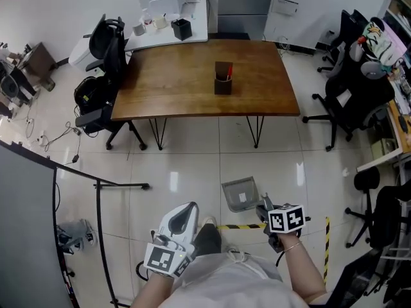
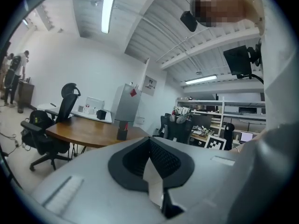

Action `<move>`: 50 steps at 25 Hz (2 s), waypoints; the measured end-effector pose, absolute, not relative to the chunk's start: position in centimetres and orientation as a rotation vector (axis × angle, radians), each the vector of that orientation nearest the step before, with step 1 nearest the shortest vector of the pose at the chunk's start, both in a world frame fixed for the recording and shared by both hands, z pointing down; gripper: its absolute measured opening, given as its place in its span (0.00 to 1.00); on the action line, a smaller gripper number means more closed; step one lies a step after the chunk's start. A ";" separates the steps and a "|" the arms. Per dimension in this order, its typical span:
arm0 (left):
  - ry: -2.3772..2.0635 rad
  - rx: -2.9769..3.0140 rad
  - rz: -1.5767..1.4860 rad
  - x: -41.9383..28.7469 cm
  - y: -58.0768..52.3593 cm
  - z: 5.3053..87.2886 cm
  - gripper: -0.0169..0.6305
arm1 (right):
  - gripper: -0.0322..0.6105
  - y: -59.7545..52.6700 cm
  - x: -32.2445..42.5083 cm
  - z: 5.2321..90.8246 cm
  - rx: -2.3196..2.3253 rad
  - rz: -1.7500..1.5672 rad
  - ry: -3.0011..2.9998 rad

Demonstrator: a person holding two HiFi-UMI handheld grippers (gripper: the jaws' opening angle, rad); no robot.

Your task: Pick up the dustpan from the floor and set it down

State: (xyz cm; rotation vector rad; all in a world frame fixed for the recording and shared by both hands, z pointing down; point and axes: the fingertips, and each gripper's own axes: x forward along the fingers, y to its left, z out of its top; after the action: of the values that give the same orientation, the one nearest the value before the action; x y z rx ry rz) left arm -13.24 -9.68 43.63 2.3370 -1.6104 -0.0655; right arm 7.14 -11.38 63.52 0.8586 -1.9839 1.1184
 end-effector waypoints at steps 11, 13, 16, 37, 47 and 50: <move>-1.577 2.256 0.012 -18.1 -17.2 47.1 0.05 | 0.06 -22.2 3.7 71.6 0.948 1.217 -1.954; -1.585 2.246 0.028 -17.7 -17.9 47.8 0.05 | 0.06 -23.5 3.4 73.0 0.962 1.234 -1.954; -1.581 2.256 0.013 -16.7 -19.2 48.3 0.05 | 0.06 -25.5 3.4 75.4 0.994 1.249 -1.955; -1.594 2.251 0.039 -15.2 -21.2 50.6 0.05 | 0.82 -26.4 4.8 83.2 1.075 0.697 -1.828; -1.540 2.287 -0.006 -15.0 -20.8 48.5 0.05 | 0.95 -24.1 6.1 77.4 1.114 0.675 -1.863; -1.482 2.318 -0.040 -14.4 -20.2 47.2 0.05 | 0.47 -22.2 7.3 72.6 1.185 0.572 -1.851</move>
State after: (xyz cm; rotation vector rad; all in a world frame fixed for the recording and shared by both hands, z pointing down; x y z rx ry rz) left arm -14.38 -20.20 47.19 2.3180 -1.4821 -0.0397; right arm 7.32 -22.21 72.58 1.1853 -1.8513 0.5719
